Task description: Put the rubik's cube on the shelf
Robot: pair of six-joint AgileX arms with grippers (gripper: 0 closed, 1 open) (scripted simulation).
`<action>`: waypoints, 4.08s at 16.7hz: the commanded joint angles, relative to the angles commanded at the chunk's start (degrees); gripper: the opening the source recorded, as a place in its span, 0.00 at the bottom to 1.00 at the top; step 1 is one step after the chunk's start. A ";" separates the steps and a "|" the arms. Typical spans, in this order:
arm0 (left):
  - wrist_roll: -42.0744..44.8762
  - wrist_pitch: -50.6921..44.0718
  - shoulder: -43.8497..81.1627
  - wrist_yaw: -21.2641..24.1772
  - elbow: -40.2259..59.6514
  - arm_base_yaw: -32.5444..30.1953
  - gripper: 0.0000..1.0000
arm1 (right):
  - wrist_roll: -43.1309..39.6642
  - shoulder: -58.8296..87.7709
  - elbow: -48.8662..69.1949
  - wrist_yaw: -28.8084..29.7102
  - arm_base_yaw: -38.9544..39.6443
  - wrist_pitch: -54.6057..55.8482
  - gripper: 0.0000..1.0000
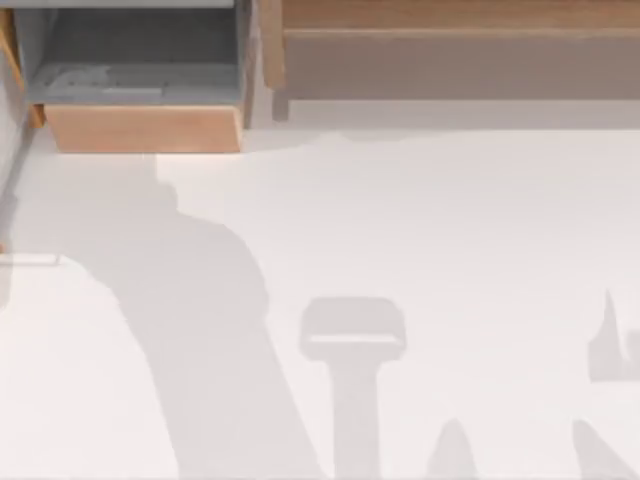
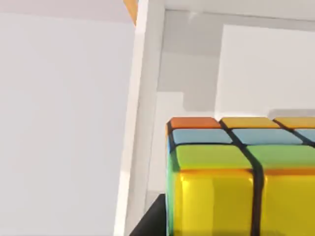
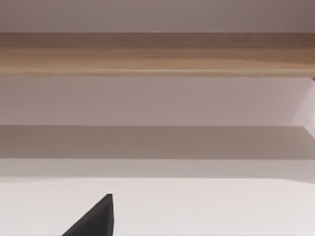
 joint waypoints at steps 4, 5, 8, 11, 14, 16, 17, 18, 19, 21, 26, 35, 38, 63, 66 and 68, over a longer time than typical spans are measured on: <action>16.41 3.00 -11.46 3.55 9.55 10.18 0.00 | 0.00 0.00 0.00 0.00 0.00 0.00 1.00; 21.34 4.02 -14.67 4.60 12.47 13.26 0.00 | 0.00 0.00 0.00 0.00 0.00 0.00 1.00; 37.67 7.59 -24.80 8.13 22.12 23.46 0.00 | 0.00 0.00 0.00 0.00 0.00 0.00 1.00; 55.52 11.38 -35.35 12.11 32.42 34.72 0.00 | 0.00 0.00 0.00 0.00 0.00 0.00 1.00; 73.83 14.96 -45.98 16.33 42.50 46.39 0.00 | 0.00 0.00 0.00 0.00 0.00 0.00 1.00; 85.86 17.18 -52.96 19.15 48.77 54.24 0.00 | 0.00 0.00 0.00 0.00 0.00 0.00 1.00; 91.73 18.24 -56.36 20.54 51.70 58.12 0.00 | 0.00 0.00 0.00 0.00 0.00 0.00 1.00; 97.53 19.29 -59.72 21.91 54.56 61.98 0.00 | 0.00 0.00 0.00 0.00 0.00 0.00 1.00; 103.08 20.34 -62.95 23.24 57.20 65.69 0.00 | 0.00 0.00 0.00 0.00 0.00 0.00 1.00; 113.83 22.48 -69.17 25.83 62.23 72.88 0.00 | 0.00 0.00 0.00 0.00 0.00 0.00 1.00; 137.14 28.21 -82.43 31.67 72.84 88.16 0.00 | 0.00 0.00 0.00 0.00 0.00 0.00 1.00; 164.17 36.31 -97.57 39.04 85.38 105.08 0.00 | 0.00 0.00 0.00 0.00 0.00 0.00 1.00; 168.79 37.91 -99.79 40.23 87.69 108.01 0.00 | 0.00 0.00 0.00 0.00 0.00 0.00 1.00; 169.34 61.29 -118.58 34.18 48.97 116.16 0.00 | 0.00 0.00 0.00 0.00 0.00 0.00 1.00; 168.78 63.71 -120.79 33.48 45.05 117.04 0.00 | 0.00 0.00 0.00 0.00 0.00 0.00 1.00; 168.74 63.84 -120.91 33.44 44.85 117.09 0.00 | 0.00 0.00 0.00 0.00 0.00 0.00 1.00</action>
